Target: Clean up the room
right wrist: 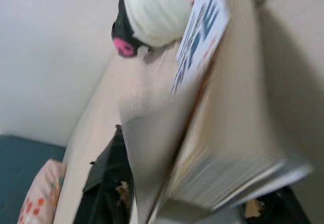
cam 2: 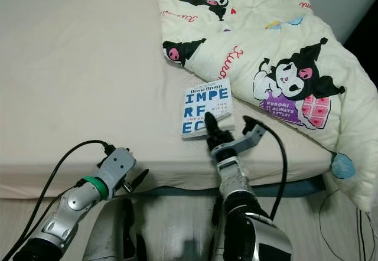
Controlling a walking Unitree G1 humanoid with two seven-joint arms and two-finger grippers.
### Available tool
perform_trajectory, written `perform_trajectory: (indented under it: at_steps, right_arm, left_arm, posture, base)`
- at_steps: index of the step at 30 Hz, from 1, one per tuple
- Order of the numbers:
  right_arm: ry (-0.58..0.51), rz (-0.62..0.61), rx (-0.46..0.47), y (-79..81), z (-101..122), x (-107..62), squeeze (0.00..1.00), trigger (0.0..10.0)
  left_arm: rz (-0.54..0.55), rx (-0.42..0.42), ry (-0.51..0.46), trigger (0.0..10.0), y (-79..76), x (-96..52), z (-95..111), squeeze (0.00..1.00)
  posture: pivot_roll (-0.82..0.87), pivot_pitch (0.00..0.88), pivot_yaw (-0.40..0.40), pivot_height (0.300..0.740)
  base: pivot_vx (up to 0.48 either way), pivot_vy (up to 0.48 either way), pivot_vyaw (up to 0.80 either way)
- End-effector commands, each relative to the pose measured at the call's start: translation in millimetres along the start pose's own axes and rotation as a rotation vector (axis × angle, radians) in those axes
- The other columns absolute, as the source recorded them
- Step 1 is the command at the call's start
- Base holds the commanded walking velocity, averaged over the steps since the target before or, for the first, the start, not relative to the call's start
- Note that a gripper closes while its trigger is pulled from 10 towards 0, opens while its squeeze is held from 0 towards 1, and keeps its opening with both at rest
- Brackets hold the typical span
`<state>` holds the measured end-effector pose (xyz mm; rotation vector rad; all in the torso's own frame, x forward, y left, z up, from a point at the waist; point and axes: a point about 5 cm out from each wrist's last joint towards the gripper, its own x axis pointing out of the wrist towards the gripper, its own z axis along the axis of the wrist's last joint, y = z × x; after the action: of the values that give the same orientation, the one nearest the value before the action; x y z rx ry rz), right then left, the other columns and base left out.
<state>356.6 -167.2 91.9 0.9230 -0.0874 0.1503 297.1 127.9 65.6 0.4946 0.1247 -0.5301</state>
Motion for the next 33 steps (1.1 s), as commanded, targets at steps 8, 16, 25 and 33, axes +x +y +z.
perform_trajectory:
  at_steps: [8, 16, 25, 33]
  right_arm:
    - [-0.06, 0.083, -0.033, 12.6, 11, 7.2, 0.0, 0.0]
    - [0.039, 0.082, -0.056, 9.8, 1, 5.1, 0.0, 0.0]
    - [0.199, -0.002, -0.068, -1.5, -28, -8.7, 0.0, 0.0]
    - [0.351, -0.092, -0.099, -16.8, -53, -28.8, 0.0, 10.0]
  left_arm:
    - [-0.017, -0.004, 0.039, 10.0, -6.6, 0.2, -8, 0.0]
    - [-0.018, -0.009, 0.036, 10.0, -7.8, 3.5, -6, 0.0]
    - [-0.007, -0.014, 0.036, 10.0, -7.0, 4.1, -6, 0.0]
    - [-0.004, -0.021, 0.033, 10.0, -9.0, 5.8, -5, 0.0]
  posture:
    - [0.08, 0.148, 0.122, 0.576]
    - [0.07, 0.147, 0.121, 0.576]
    - [0.07, 0.147, 0.114, 0.576]
    - [0.06, 0.15, 0.11, 0.576]
  base:
    - [0.0, 0.0, 0.0]
    - [0.0, 0.0, 0.0]
    - [0.0, 0.0, 0.0]
    - [0.0, 0.0, 0.0]
